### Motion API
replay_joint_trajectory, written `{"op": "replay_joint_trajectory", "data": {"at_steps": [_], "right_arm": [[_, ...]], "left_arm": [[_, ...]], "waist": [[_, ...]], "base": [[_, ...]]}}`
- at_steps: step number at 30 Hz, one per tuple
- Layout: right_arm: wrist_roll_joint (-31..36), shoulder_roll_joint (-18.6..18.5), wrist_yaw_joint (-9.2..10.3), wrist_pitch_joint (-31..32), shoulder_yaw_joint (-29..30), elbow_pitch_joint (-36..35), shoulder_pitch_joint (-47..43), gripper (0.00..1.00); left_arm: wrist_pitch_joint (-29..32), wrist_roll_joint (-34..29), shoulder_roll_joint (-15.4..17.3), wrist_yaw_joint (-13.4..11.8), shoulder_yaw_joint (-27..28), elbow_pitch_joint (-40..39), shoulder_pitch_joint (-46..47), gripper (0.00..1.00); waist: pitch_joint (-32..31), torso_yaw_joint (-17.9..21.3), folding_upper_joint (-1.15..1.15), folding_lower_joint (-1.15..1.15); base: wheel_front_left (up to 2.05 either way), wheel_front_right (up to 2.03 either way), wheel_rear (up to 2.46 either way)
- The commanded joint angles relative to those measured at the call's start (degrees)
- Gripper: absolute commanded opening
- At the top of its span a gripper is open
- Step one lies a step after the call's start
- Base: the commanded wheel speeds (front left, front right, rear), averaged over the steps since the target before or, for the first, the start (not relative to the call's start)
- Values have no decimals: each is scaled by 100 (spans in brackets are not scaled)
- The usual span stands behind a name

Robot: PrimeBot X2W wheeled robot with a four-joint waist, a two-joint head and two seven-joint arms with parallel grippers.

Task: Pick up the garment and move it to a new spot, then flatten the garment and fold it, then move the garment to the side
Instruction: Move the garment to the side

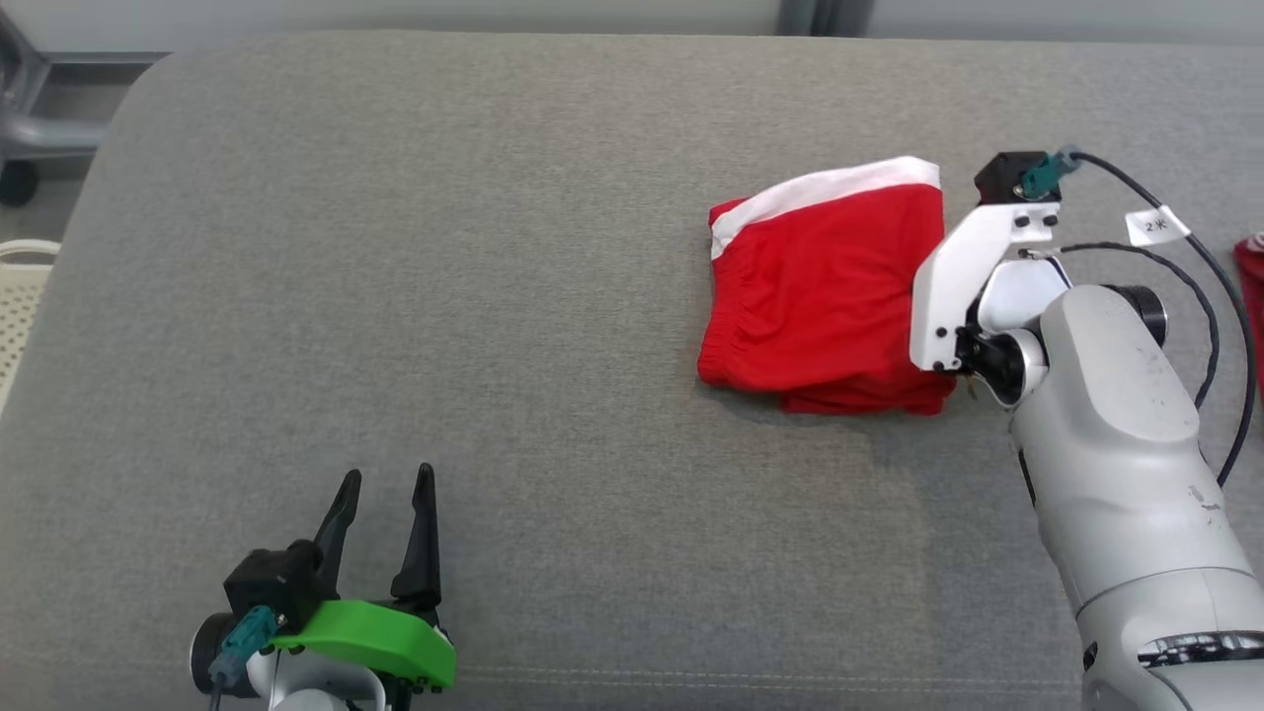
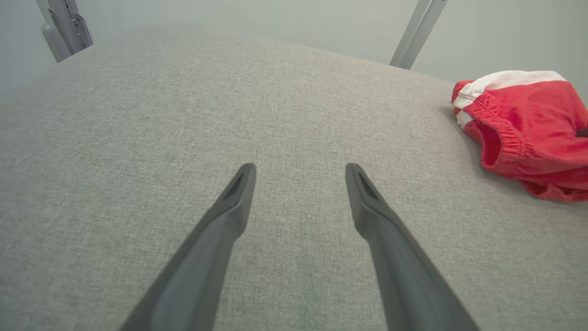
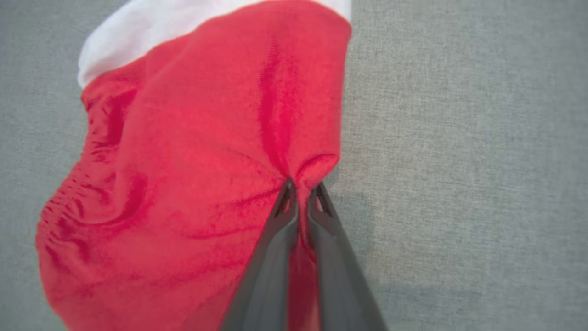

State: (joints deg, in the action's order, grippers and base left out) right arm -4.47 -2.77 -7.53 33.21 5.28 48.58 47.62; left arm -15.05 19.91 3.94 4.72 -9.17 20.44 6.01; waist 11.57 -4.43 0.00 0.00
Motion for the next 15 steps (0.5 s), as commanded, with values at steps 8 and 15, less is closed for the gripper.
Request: {"op": "replay_joint_trajectory", "data": {"at_steps": [8,15], "right_arm": [[-383,-359,10,779,-879,-1155,-137,0],[-584,-731,7,1184,-1049,-1936,-219,0]], "left_arm": [[-15,-94,55,12,-44,-28,242,100],[-15,-116,122,-4,-33,-73,444,100]], "waist": [[133,1069,0,0],[371,1482,0,0]], "base": [[0,0,0],[0,0,0]]}}
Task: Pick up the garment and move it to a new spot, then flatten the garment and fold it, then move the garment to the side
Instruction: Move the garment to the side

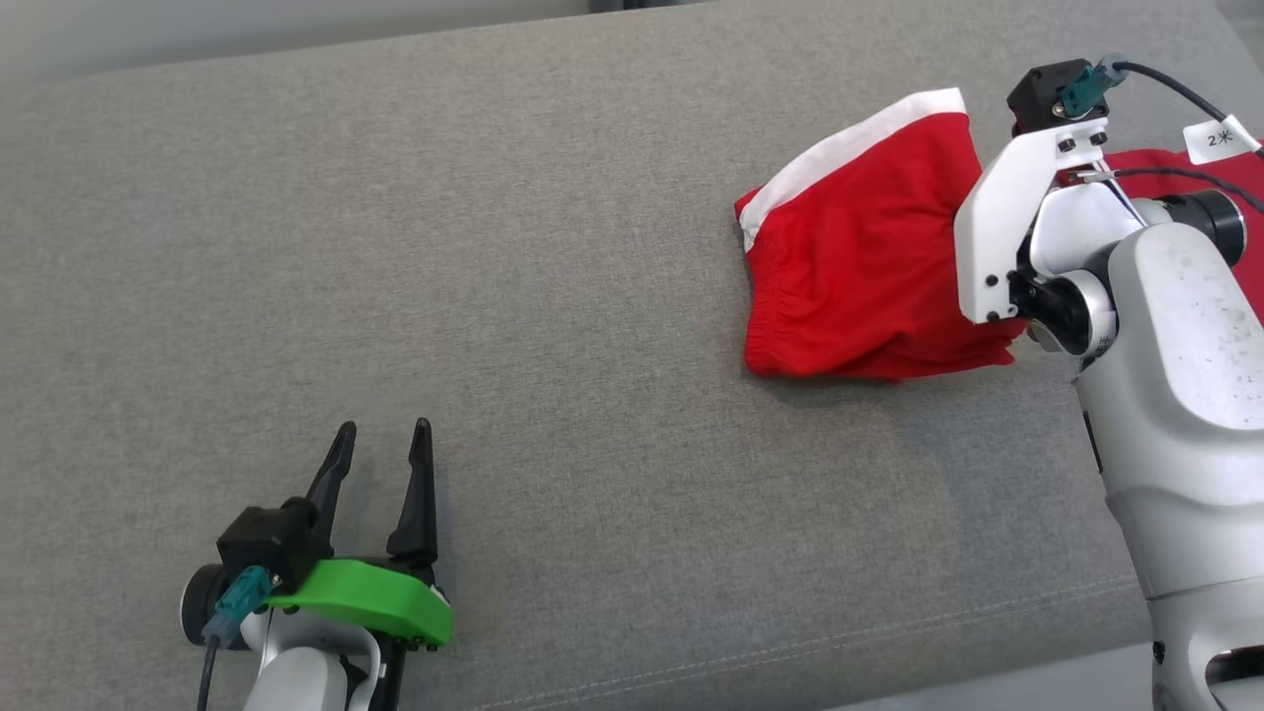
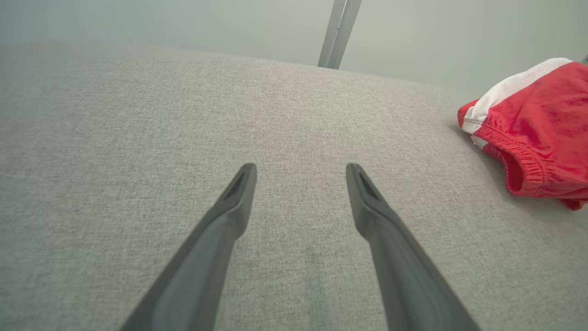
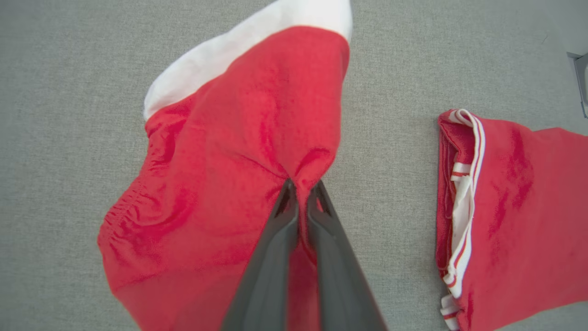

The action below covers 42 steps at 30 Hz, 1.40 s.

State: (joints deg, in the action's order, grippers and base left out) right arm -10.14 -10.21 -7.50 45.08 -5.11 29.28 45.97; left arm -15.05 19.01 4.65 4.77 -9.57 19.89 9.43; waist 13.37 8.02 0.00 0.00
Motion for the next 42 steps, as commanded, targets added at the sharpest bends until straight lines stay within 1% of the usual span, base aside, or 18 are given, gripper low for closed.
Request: {"op": "replay_joint_trajectory", "data": {"at_steps": [1,6,10,14,21,25,35,37,40,41,42], "right_arm": [[-13,-29,5,52,-22,-84,-81,0],[7,-218,5,274,-141,-508,-115,0],[36,-517,5,362,-201,-840,-111,0],[44,-727,5,344,-216,-1096,-14,0],[-67,-967,5,408,-179,-1418,100,0],[-97,-1099,5,453,-17,-1475,99,0],[251,-1450,6,157,515,-1040,24,0],[379,-1560,6,48,651,-854,61,0],[718,-1710,6,-200,980,-387,149,0],[718,-1710,6,-200,980,-387,149,0],[946,-1668,6,-280,1191,-163,163,0]], "left_arm": [[-15,-40,56,-16,1,-33,130,100],[-15,-60,106,8,5,-72,287,100],[-15,-98,123,13,-29,-126,387,100],[-15,-126,159,30,-64,-135,495,100],[15,-164,248,17,-122,-180,620,100],[66,-185,288,28,-181,-205,651,100],[183,-202,403,16,-264,-294,605,100],[201,-208,440,12,-274,-323,598,100],[264,-212,489,9,-311,-405,599,100],[264,-212,489,9,-311,-405,599,100],[290,-226,511,-11,-328,-455,582,100]], "waist": [[235,274,0,0],[461,443,0,0],[608,549,0,0],[744,658,0,0],[929,825,0,0],[996,841,0,0],[1080,664,0,0],[1106,604,0,0],[1177,459,0,0],[1177,459,0,0],[1220,394,0,0]], "base": [[0,0,0],[0,0,0],[0,0,0],[0,0,0],[0,0,0],[0,0,0],[0,0,0],[0,0,0],[0,0,0],[0,0,0],[0,0,0]]}}
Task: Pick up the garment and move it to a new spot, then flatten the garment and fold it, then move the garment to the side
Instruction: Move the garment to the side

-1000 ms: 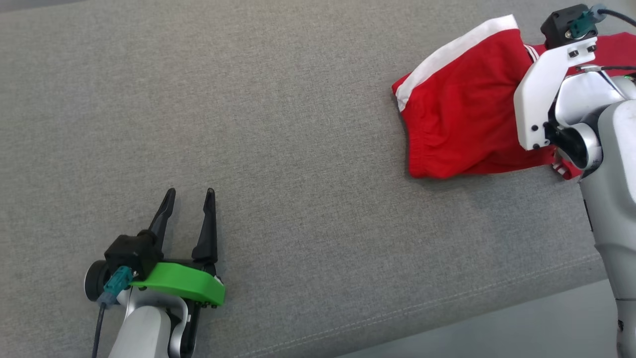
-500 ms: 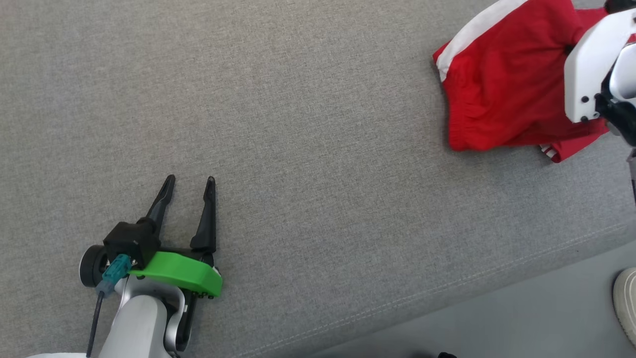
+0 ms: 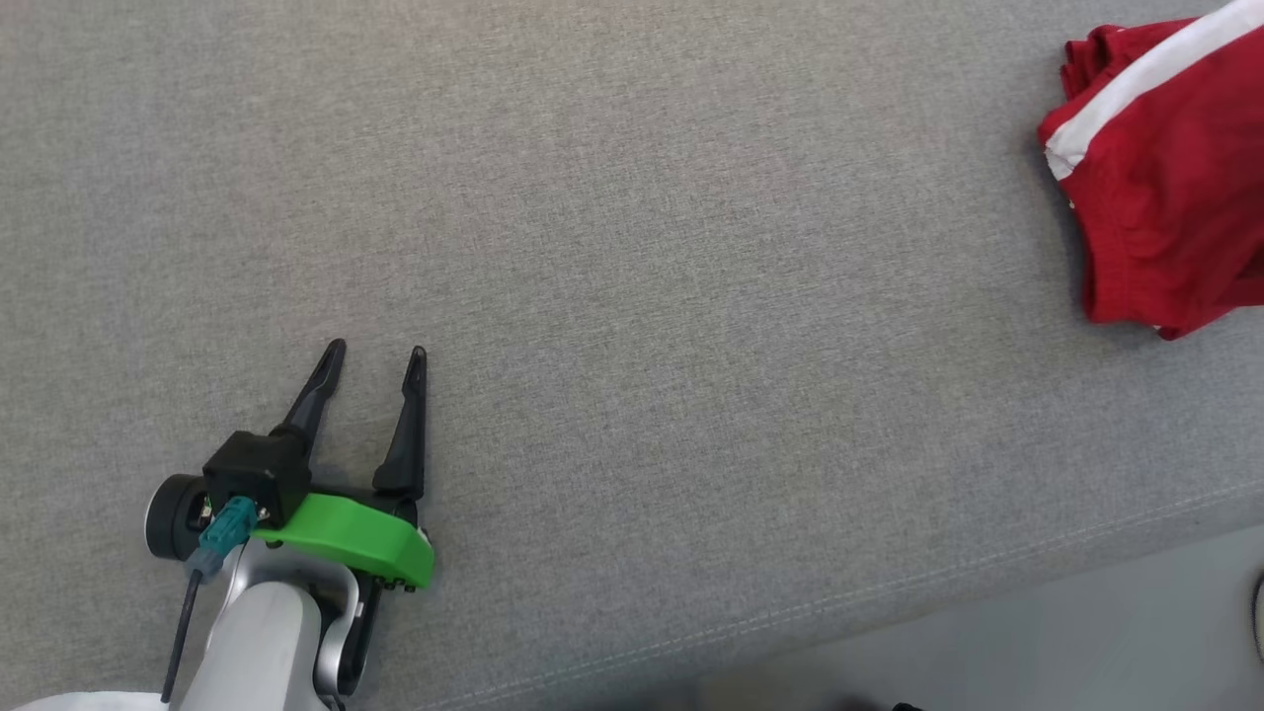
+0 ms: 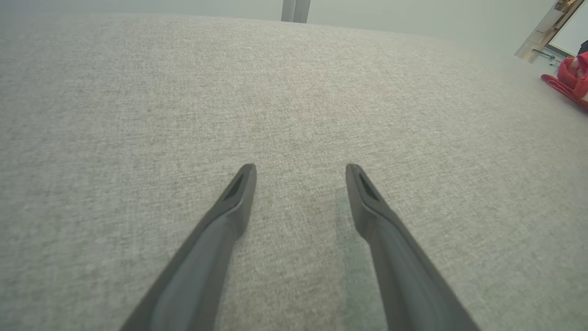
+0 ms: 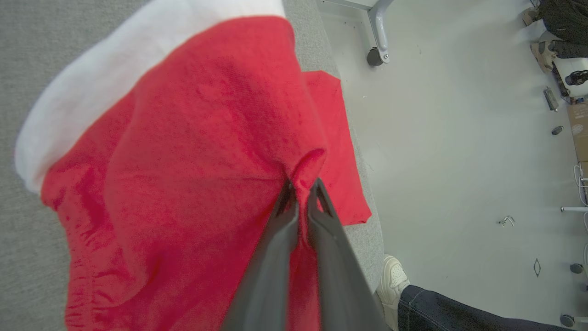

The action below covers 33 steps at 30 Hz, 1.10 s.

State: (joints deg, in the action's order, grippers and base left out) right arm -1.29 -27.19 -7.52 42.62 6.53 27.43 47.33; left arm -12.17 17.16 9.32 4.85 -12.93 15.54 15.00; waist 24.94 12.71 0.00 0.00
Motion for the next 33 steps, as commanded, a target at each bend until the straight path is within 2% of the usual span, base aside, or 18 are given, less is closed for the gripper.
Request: {"op": "replay_joint_trajectory", "data": {"at_steps": [1,4,5,6,7,11,14,17,19,22,25,27,33], "right_arm": [[153,87,8,-76,191,126,44,0],[540,208,8,-249,718,385,74,0],[663,258,8,-307,882,448,77,19],[830,296,8,-368,1045,506,75,73],[988,326,9,-413,1237,553,67,100],[1530,469,8,-582,1956,682,32,100],[1672,619,9,-839,2348,804,113,100],[1715,780,9,-1126,2550,852,153,100],[1585,865,9,-1366,2579,912,171,100],[1338,987,9,-1708,2431,988,134,100],[1130,1015,9,-2011,2205,946,-13,100],[927,1057,9,-2190,2051,924,-118,100],[289,1119,8,-2781,1406,662,-573,100]], "left_arm": [[34,-41,53,-28,-4,-43,16,100],[85,-61,79,-40,-45,-127,-8,100],[91,-68,90,-47,-56,-151,-17,100],[108,-73,96,-49,-71,-177,-22,100],[127,-73,105,-47,-84,-199,-24,100],[99,-194,199,-69,-159,-283,0,100],[10,-266,266,8,-274,-363,42,100],[-94,-227,332,59,-306,-415,51,100],[-144,-156,290,-12,-220,-412,14,100],[-200,105,104,-193,28,-388,-104,100],[-258,373,-26,-254,297,-474,-187,100],[-259,488,-69,-152,325,-502,-283,100],[-292,705,-215,-313,558,-453,-542,100]], "waist": [[85,-109,0,0],[152,-216,0,0],[170,-248,0,0],[190,-284,0,0],[207,-316,0,0],[231,-406,0,0],[203,-440,0,0],[94,-459,0,0],[-10,-465,0,0],[-198,-473,0,0],[-433,-489,0,0],[-604,-500,0,0],[-1115,-610,0,0]], "base": [[0,0,0],[0,0,0],[0,0,0],[0,0,0],[0,0,0],[0,0,0],[0,0,0],[0,0,0],[0,0,0],[0,0,0],[0,0,0],[0,0,0],[0,0,0]]}}
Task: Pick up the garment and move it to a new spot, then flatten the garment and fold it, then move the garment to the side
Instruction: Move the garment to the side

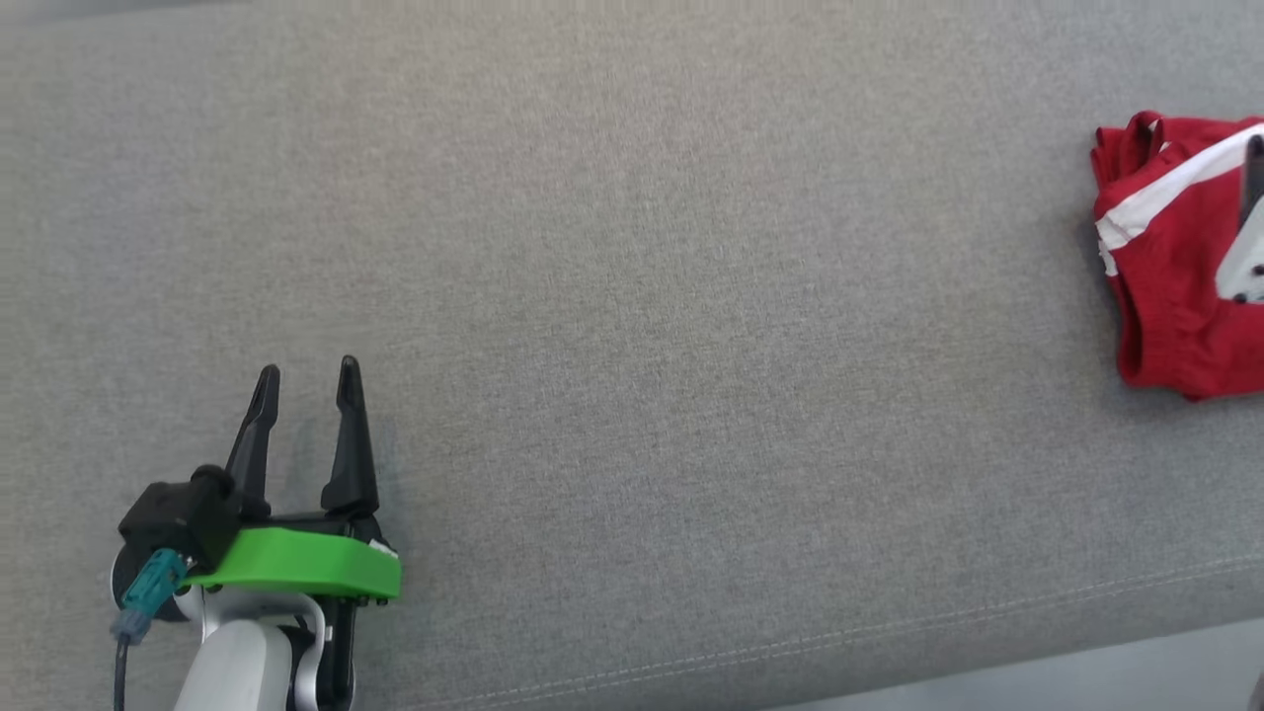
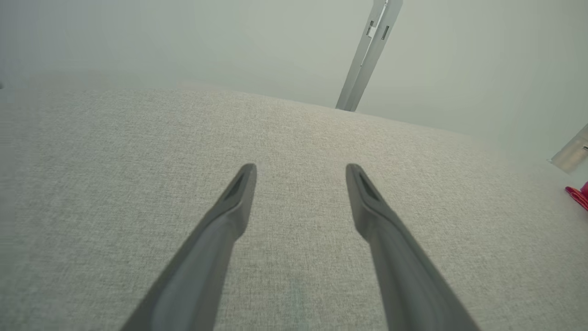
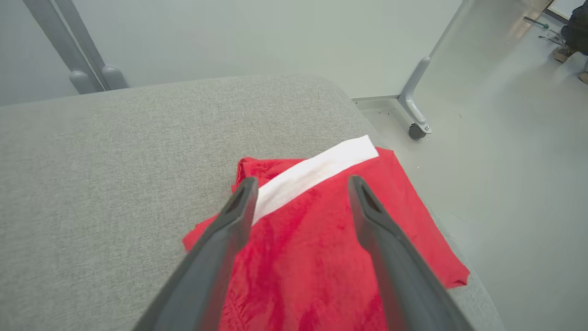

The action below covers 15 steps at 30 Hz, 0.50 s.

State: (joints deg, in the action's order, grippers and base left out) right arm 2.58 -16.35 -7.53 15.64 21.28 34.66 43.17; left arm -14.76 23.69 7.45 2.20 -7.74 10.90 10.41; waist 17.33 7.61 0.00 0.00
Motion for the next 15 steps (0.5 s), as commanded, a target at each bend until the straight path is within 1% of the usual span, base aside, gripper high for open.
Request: {"op": "replay_joint_trajectory", "data": {"at_steps": [1,2,5,9,13,15], "right_arm": [[-197,65,10,-196,-167,-139,-243,100],[-197,65,10,-196,-167,-139,-243,100],[-515,123,10,-477,-504,-393,-569,100],[-798,288,10,-882,-814,-736,-1052,100],[-834,379,7,-1365,-1213,-1137,-1544,100],[-912,497,10,-1634,-1309,-1327,-1797,100]], "left_arm": [[-35,56,-38,-69,68,39,-115,100],[-35,56,-38,-69,68,39,-115,100],[-38,112,-49,-184,162,118,-221,100],[3,53,61,-288,212,192,-326,100],[47,35,104,-373,227,248,-445,100],[70,25,147,-389,222,288,-487,100]], "waist": [[-450,-136,0,0],[-450,-136,0,0],[-703,-225,0,0],[-960,-358,0,0],[-1178,-547,0,0],[-1261,-651,0,0]], "base": [[0,0,0],[0,0,0],[0,0,0],[0,0,0],[0,0,0],[0,0,0]]}}
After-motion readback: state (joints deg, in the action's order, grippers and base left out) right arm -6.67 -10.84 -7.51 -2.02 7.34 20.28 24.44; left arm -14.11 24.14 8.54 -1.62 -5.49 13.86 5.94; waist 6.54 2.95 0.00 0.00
